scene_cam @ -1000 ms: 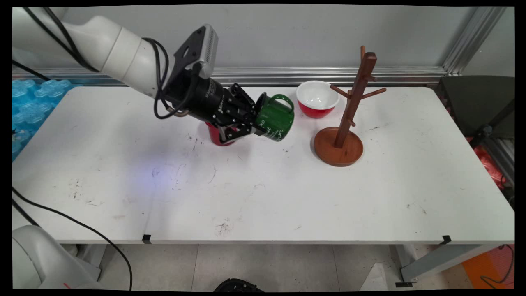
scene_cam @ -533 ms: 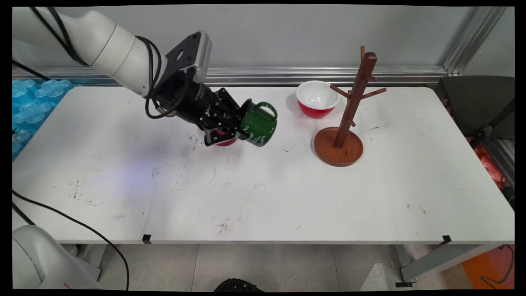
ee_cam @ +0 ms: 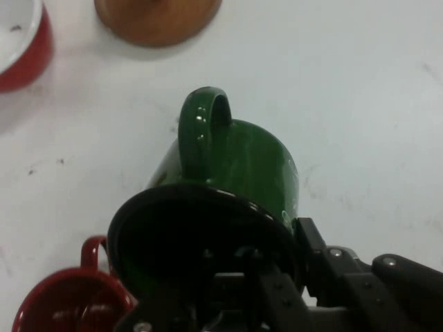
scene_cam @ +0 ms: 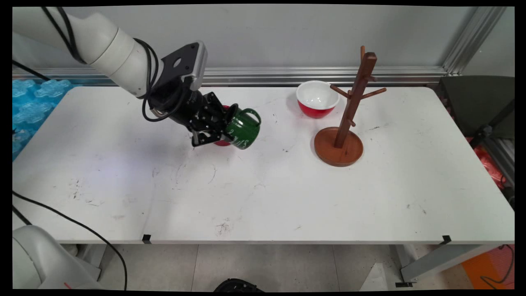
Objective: Place the picked object on the table
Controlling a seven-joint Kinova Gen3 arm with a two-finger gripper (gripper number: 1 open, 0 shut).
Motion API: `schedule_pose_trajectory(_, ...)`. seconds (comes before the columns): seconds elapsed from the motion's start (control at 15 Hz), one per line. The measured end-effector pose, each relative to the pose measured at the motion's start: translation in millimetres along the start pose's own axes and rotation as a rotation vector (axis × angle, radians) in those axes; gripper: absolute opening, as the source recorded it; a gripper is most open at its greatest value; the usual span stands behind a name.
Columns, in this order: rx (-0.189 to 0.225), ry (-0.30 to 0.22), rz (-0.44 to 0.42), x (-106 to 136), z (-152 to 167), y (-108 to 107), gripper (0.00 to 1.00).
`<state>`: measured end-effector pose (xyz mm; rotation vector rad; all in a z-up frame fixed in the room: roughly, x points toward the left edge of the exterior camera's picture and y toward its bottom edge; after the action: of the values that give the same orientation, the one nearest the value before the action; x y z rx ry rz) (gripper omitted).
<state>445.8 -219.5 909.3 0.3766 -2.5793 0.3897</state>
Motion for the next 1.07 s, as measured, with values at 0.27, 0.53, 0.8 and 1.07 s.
schedule_pose_trajectory(0.27,-0.023,-0.041,0.042,-6.6,2.9,-2.9,0.0)
schedule_pose_trajectory(0.53,-0.052,-0.085,0.096,-13.3,7.0,-5.1,0.0)
schedule_pose_trajectory(0.8,-0.072,-0.138,0.109,-22.1,6.3,-5.4,0.0)
schedule_pose_trajectory(1.07,-0.082,-0.176,0.104,-31.0,6.9,-4.0,0.0)
